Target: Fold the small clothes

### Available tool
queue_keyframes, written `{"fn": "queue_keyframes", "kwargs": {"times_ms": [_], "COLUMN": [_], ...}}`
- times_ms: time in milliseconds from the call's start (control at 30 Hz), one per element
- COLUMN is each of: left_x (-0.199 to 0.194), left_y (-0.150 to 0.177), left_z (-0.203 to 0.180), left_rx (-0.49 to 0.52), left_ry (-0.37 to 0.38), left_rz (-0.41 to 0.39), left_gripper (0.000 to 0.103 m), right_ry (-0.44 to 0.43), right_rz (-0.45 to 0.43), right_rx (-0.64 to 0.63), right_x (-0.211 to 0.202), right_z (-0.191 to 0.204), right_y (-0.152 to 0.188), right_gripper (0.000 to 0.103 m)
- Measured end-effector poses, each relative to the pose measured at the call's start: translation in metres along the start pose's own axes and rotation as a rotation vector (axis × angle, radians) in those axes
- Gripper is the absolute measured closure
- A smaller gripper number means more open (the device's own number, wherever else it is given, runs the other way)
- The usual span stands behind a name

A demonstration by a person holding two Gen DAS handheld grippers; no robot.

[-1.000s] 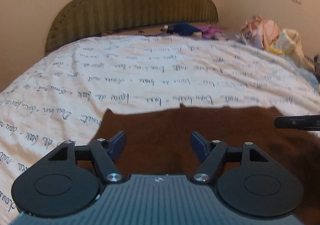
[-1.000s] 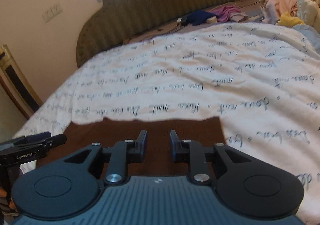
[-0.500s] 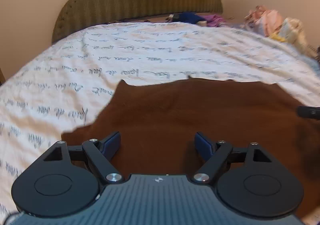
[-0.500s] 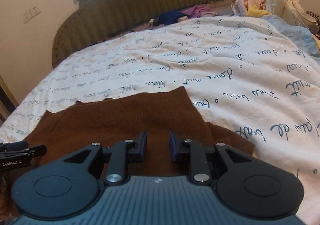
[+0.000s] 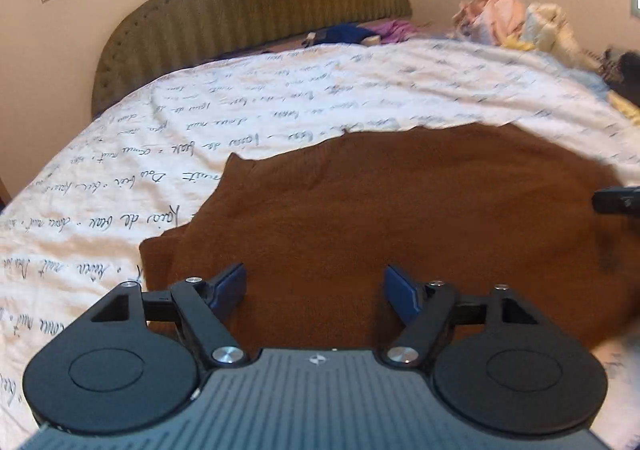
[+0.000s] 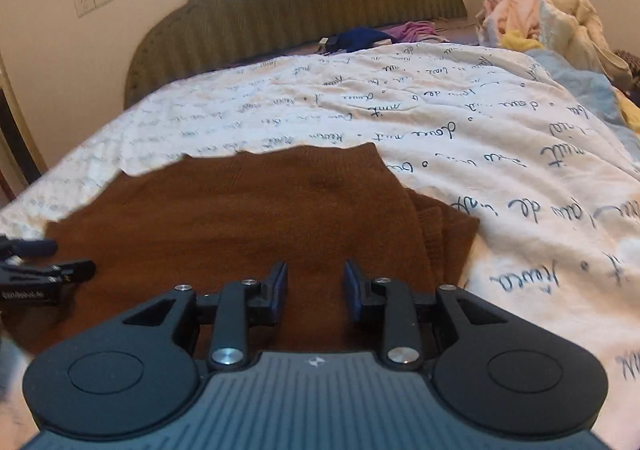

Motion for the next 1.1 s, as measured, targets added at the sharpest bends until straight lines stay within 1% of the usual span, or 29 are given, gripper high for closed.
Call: {"fn": "queue_keyframes", "kwargs": {"times_ms": [33,67,100,167,200,233,300,367,433,467,500,533,567,600,633,667,700,767,800,833,867,933,967,1000,1033,1067,1100], "left_x": [-0.008,-0.011,-0.011,-0.006,-0.005,-0.004,0.001,-0.001,-0.015,-0.023,-0.028,-0.029,-0.026,-0.019,-0.017,-0.015,-0.016,-0.021,-0.026,-0.031,-0.034,-0.03,-0.023,-0.014,-0.006,0.0,0.005], "left_y": [0.004,0.01,0.018,0.036,0.041,0.043,0.04,0.035,0.029,0.028,0.029,0.033,0.041,0.051,0.056,0.056,0.054,0.047,0.044,0.042,0.041,0.04,0.038,0.037,0.034,0.03,0.026], "left_z": [-0.005,-0.011,-0.017,-0.025,-0.026,-0.026,-0.024,-0.023,-0.021,-0.021,-0.022,-0.023,-0.025,-0.024,-0.021,-0.02,-0.019,-0.017,-0.015,-0.011,-0.006,-0.001,0.002,0.005,0.006,0.005,0.004], "left_rx": [-0.02,-0.026,-0.021,0.018,0.024,0.026,0.027,0.028,0.03,0.024,0.016,0.011,0.008,-0.002,-0.021,-0.02,-0.02,-0.035,-0.053,-0.078,-0.116,-0.147,-0.146,-0.137,-0.129,-0.126,-0.119], "left_ry": [0.039,0.069,0.077,0.058,0.053,0.054,0.054,0.048,0.039,0.05,0.064,0.077,0.09,0.095,0.094,0.093,0.093,0.094,0.094,0.1,0.109,0.109,0.08,0.047,0.027,0.017,0.011], "left_rz": [-0.006,0.007,0.027,0.051,0.031,0.019,0.031,0.055,0.041,0.021,0.013,0.024,0.054,0.081,0.05,0.046,0.063,0.086,0.082,0.069,0.053,0.064,0.081,0.098,0.107,0.099,0.089], "left_gripper": [0.026,0.025,0.024,0.019,0.016,0.013,0.011,0.013,0.027,0.027,0.026,0.025,0.025,0.02,0.014,0.013,0.014,0.019,0.024,0.027,0.027,0.021,0.02,0.02,0.018,0.015,0.007], "right_ry": [-0.031,-0.045,-0.036,0.023,0.025,0.009,-0.01,-0.002,0.017,0.016,-0.002,-0.014,-0.009,0.019,0.018,-0.009,-0.021,-0.014,-0.006,-0.008,-0.033,-0.098,-0.105,-0.095,-0.067,-0.041,-0.022], "right_rz": [-0.001,0.012,0.04,0.083,0.065,0.041,0.041,0.053,0.073,0.076,0.069,0.065,0.075,0.11,0.116,0.091,0.095,0.142,0.164,0.167,0.153,0.087,0.06,0.041,0.026,0.012,0.008], "right_rx": [0.007,0.001,-0.023,-0.1,-0.143,-0.168,-0.145,-0.16,-0.134,-0.114,-0.105,-0.109,-0.122,-0.145,-0.169,-0.192,-0.189,-0.153,-0.126,-0.092,-0.057,-0.023,-0.025,-0.039,-0.066,-0.097,-0.122], "right_x": [-0.01,-0.017,-0.019,-0.017,-0.019,-0.022,-0.022,-0.018,-0.023,-0.028,-0.037,-0.042,-0.043,-0.039,-0.036,-0.038,-0.038,-0.037,-0.037,-0.039,-0.043,-0.05,-0.047,-0.04,-0.028,-0.016,-0.003], "right_z": [0.004,0.007,0.009,0.004,0.001,-0.002,-0.007,-0.004,0.0,0.003,0.007,0.009,0.008,0.004,-0.001,-0.003,-0.005,-0.003,-0.002,0.001,0.005,0.016,0.02,0.026,0.031,0.037,0.043], "right_y": [0.003,0.01,0.02,0.044,0.053,0.058,0.058,0.054,0.048,0.046,0.045,0.047,0.053,0.063,0.071,0.074,0.074,0.067,0.061,0.055,0.047,0.033,0.027,0.022,0.017,0.012,0.009], "right_gripper": [0.07,0.066,0.061,0.06,0.06,0.059,0.059,0.059,0.059,0.058,0.058,0.058,0.055,0.053,0.053,0.052,0.052,0.052,0.051,0.051,0.05,0.045,0.034,0.028,0.028,0.028,0.028]}}
Point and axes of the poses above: each gripper's, at about its wrist camera, not at the fingertips, and x roughly the way its jaws point, z to its left, y to its underside, the point moved 9 cm from there along x, roughly the way its jaws point, and after that the axes turned 15 degrees about x, right-handed, at the moved point
